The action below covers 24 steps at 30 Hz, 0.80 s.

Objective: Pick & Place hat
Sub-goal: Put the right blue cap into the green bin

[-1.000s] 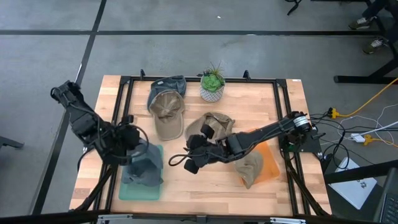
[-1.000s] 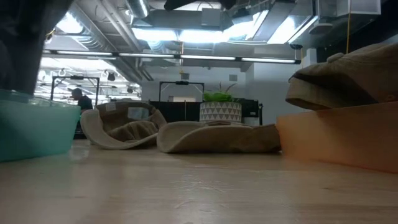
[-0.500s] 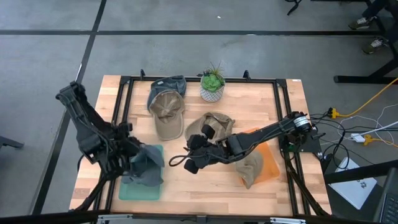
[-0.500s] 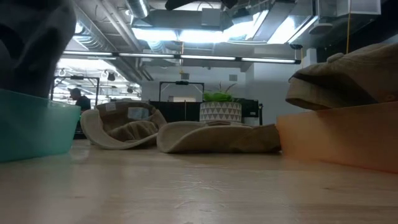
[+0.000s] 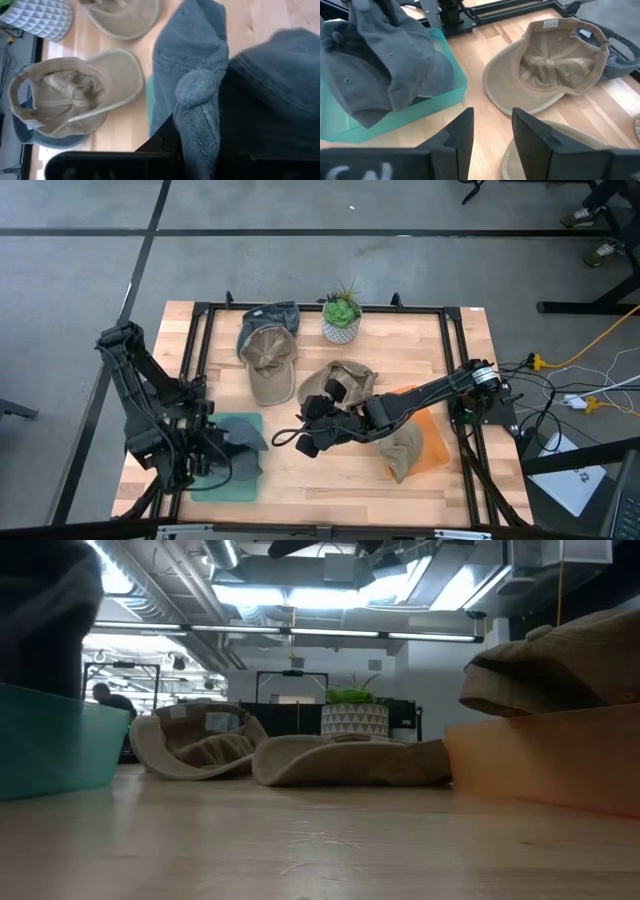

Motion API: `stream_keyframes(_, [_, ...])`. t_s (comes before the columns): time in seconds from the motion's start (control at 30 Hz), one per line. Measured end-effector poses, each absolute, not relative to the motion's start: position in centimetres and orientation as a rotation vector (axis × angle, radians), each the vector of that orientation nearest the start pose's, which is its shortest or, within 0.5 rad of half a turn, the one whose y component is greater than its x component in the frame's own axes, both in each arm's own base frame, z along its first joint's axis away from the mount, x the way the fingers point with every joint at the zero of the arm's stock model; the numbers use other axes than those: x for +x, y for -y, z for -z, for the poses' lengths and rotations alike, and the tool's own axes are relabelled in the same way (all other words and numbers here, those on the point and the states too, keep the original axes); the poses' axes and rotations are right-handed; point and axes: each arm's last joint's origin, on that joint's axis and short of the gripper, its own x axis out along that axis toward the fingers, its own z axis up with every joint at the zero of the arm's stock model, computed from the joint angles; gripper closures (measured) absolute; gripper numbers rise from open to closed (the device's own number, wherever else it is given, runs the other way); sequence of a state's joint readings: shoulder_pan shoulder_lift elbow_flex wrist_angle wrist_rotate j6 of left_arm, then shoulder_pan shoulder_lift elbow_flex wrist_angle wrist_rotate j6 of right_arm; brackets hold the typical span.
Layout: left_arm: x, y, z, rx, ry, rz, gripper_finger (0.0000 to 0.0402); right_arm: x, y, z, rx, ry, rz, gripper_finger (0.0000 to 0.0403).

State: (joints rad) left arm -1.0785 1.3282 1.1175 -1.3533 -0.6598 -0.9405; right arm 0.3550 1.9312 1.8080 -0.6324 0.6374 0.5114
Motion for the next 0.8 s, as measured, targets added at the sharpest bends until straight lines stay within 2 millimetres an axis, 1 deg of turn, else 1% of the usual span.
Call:
stream_keyframes(0.17, [11.0,18.6,-27.6,0.337,-0.968,-0.081,0.0389,40.9,-13.3,-31.8,0.128,-0.575,0.427,0.0270])
stream_keyframes(0.3, [10.8,19.5,-28.7,0.290,-0.953,0.025,0.0385,40.9,-13.3,-31.7,0.128,-0.575,0.427,0.0270])
stream_keyframes(0.4, [10.8,19.9,-28.9,0.249,-0.990,0.079,0.0376,40.9,-13.3,-31.7,0.129,-0.575,0.427,0.0270])
stream_keyframes(0.5, [10.8,20.0,-28.9,0.230,-0.999,0.080,0.0365,40.9,-13.3,-31.7,0.129,-0.575,0.427,0.0270])
stream_keyframes(0.63, [11.0,19.9,-29.0,0.235,-0.959,0.050,0.0345,40.9,-13.3,-31.7,0.132,-0.575,0.428,0.0270])
stream_keyframes(0.8, [11.3,19.7,-29.0,0.220,-0.945,0.021,0.0305,40.9,-13.3,-31.7,0.132,-0.575,0.428,0.0270])
